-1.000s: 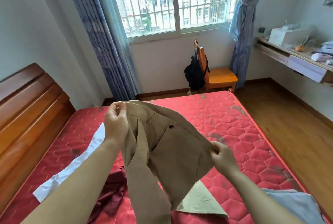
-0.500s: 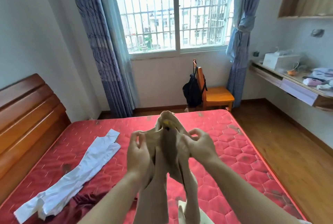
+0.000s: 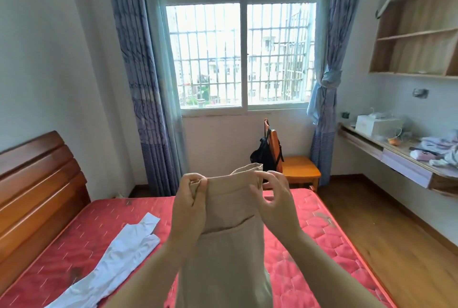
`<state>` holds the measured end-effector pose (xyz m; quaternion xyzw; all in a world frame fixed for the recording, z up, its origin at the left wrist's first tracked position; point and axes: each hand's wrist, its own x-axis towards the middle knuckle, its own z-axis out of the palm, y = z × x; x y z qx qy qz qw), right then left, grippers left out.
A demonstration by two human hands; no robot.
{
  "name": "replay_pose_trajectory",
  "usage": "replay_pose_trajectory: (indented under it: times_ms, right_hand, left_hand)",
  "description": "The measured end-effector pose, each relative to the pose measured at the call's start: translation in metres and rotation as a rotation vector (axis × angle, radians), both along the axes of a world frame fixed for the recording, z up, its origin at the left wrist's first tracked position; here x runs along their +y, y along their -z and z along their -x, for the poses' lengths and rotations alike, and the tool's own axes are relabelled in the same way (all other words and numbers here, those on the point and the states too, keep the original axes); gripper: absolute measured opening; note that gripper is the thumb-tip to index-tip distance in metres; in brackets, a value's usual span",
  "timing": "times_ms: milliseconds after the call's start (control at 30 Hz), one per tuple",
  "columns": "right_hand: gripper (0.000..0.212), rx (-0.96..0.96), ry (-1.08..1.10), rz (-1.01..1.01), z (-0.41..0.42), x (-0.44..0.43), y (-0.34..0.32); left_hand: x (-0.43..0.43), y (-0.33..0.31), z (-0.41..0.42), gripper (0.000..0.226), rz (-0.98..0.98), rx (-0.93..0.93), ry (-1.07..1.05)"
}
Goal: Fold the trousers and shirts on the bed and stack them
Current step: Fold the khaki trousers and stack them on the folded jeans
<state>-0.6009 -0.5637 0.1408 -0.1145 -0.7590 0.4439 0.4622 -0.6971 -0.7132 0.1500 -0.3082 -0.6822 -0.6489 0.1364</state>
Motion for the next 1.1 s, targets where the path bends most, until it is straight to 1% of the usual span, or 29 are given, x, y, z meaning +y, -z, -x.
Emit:
replay_pose_trajectory:
  times_ms: [67,133,200,267,333,400,533,567,633,700,767,833,867,933,1000,1033,1100]
  right_hand:
    - [0.042,0.007,-0.015,0.039,0.006,0.009,-0.013]
    - [0.053,0.03,-0.109,0.084,0.017,0.014,-0.035]
    - [0.06,0.071,-0.193,0.029,0.029,0.014,-0.064]
    - [0.06,0.108,-0.192,-0.037,0.036,0.009,-0.095]
    - [0.061,0.128,-0.153,-0.024,0.036,0.003,-0.128]
    - [0.061,0.167,-0.13,-0.053,0.032,-0.002,-0.164]
    - [0.067,0.355,-0.155,-0.106,0.016,-0.007,-0.236]
    - [0.063,0.38,-0.168,-0.125,0.011,-0.01,-0.247]
    - [0.042,0.359,-0.236,-0.082,0.007,-0.015,-0.252]
    - [0.021,0.289,-0.293,0.038,0.005,-0.022,-0.239]
    - [0.012,0.354,-0.275,0.032,0.001,-0.028,-0.226]
    - [0.029,0.452,-0.216,-0.046,-0.002,-0.036,-0.228]
    - [0.032,0.487,-0.169,-0.068,-0.002,-0.037,-0.233]
    - [0.033,0.514,-0.084,-0.096,0.0,-0.034,-0.241]
    - [0.036,0.492,-0.029,-0.118,0.0,-0.032,-0.241]
    - [0.037,0.465,-0.007,-0.114,-0.001,-0.03,-0.236]
    - [0.038,0.414,-0.023,-0.069,-0.002,-0.022,-0.216]
  left_hand:
    - [0.003,-0.036,0.01,0.012,0.0,0.122,-0.018]
    - [0.007,-0.075,0.019,0.016,-0.008,0.241,-0.032]
    - [0.011,-0.112,0.024,0.017,-0.044,0.352,-0.051]
    - [0.012,-0.147,0.028,0.012,-0.106,0.439,-0.078]
    - [0.011,-0.179,0.031,0.008,-0.168,0.503,-0.104]
    - [0.005,-0.213,0.033,0.009,-0.206,0.562,-0.143]
    - [-0.012,-0.28,0.03,0.008,-0.302,0.663,-0.209]
    - [-0.015,-0.291,0.029,0.007,-0.329,0.682,-0.215]
    - [-0.017,-0.297,0.027,0.006,-0.343,0.695,-0.212]
    - [-0.018,-0.283,0.028,0.009,-0.306,0.659,-0.226]
    - [-0.02,-0.264,0.03,0.012,-0.258,0.612,-0.259]
    - [-0.026,-0.259,0.028,0.017,-0.253,0.615,-0.277]
    - [-0.028,-0.264,0.026,0.019,-0.275,0.615,-0.287]
    - [-0.033,-0.273,0.021,0.015,-0.348,0.567,-0.282]
    - [-0.035,-0.264,0.02,0.013,-0.361,0.482,-0.198]
    - [-0.035,-0.248,0.02,0.016,-0.323,0.438,-0.119]
    - [-0.031,-0.208,0.02,0.029,-0.209,0.364,0.033]
